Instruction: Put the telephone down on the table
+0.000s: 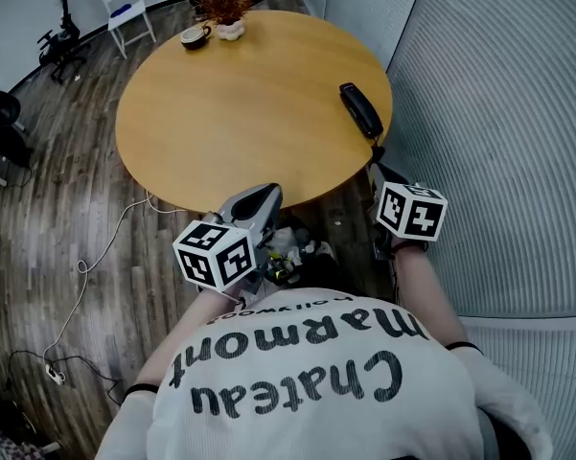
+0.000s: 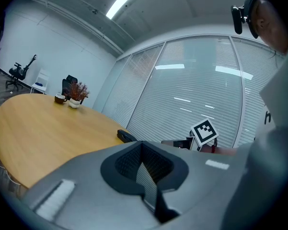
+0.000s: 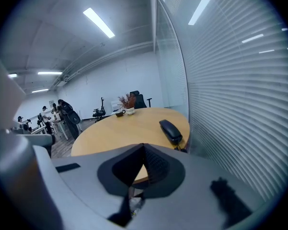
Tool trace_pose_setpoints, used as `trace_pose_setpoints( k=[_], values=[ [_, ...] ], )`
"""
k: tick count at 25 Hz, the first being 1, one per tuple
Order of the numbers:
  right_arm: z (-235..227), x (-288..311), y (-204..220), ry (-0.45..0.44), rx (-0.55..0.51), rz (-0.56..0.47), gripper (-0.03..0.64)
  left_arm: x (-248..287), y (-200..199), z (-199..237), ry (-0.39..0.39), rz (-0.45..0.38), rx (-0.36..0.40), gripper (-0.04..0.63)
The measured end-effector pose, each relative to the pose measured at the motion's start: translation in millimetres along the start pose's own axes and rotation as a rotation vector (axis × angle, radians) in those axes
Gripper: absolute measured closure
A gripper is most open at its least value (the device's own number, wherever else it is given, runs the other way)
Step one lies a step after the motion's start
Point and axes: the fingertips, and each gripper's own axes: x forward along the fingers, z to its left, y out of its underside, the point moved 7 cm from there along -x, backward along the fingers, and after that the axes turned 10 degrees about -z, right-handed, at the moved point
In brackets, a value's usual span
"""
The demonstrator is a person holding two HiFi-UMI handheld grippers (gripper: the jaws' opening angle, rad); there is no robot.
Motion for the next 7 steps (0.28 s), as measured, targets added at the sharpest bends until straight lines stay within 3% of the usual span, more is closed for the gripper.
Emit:
trace_pose_setpoints(
  k=[7],
  values=[
    [5.9,1.5,-2.1,-0.004,-0.013,-0.001,0.601,-4.1,-1.3,3.2,-0.004,-0.006,0.0,0.589]
  ],
)
